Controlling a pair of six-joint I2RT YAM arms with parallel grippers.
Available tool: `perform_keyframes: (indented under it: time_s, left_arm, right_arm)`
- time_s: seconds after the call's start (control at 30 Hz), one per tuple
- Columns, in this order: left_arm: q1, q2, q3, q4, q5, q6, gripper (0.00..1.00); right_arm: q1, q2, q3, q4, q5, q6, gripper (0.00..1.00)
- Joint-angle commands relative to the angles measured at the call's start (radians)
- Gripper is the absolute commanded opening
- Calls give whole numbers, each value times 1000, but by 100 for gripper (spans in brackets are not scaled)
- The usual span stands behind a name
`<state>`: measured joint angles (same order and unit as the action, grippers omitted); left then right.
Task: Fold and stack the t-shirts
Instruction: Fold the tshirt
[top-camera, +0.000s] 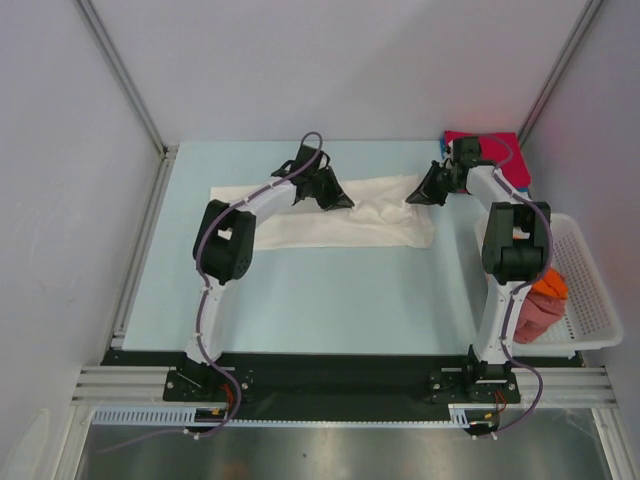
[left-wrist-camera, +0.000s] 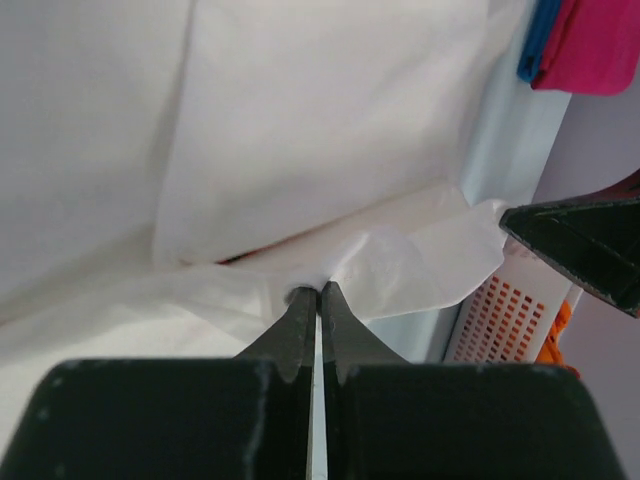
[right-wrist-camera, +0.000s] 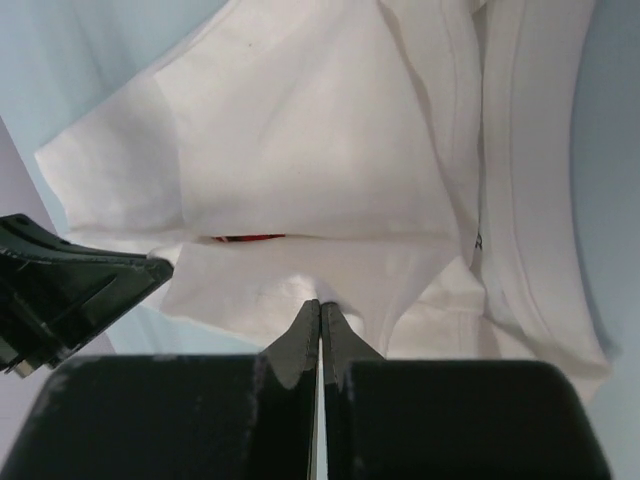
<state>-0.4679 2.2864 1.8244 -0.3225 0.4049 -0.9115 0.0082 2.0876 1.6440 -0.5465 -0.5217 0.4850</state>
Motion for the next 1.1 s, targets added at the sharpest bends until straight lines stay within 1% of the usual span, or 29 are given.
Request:
perform_keyframes:
  time_s: [0.0,0.13,0.17,0.23,0.37,0.6,0.87,1.07]
  left_arm:
    - [20,41,75,31,45,-65,1]
    - [35,59,81,60,61,-99,1]
    - [38,62,91,62,63,-104,1]
    - [43,74,108,66,66,-113,1]
    - [45,102,170,69,72,-128,2]
    - [49,133,245,88,72,-150,3]
    - [67,88,225,71,45,-129,3]
    - [78,93,237,71,55,-133,3]
  right_arm:
    - [-1,47,106,-39,-44,9,0]
    - [-1,87,165,-50,-49,10,0]
    - [-26,91,181,-50,-50,13,0]
    - [-31,111,204,-49,-57,20,0]
    - [-36,150,273,-56,-69,17,0]
    - [-47,192,333,-53,-84,21,0]
    - [-47,239,402,-53,-120,33,0]
    - [-47,250,436,-36,-130,55,0]
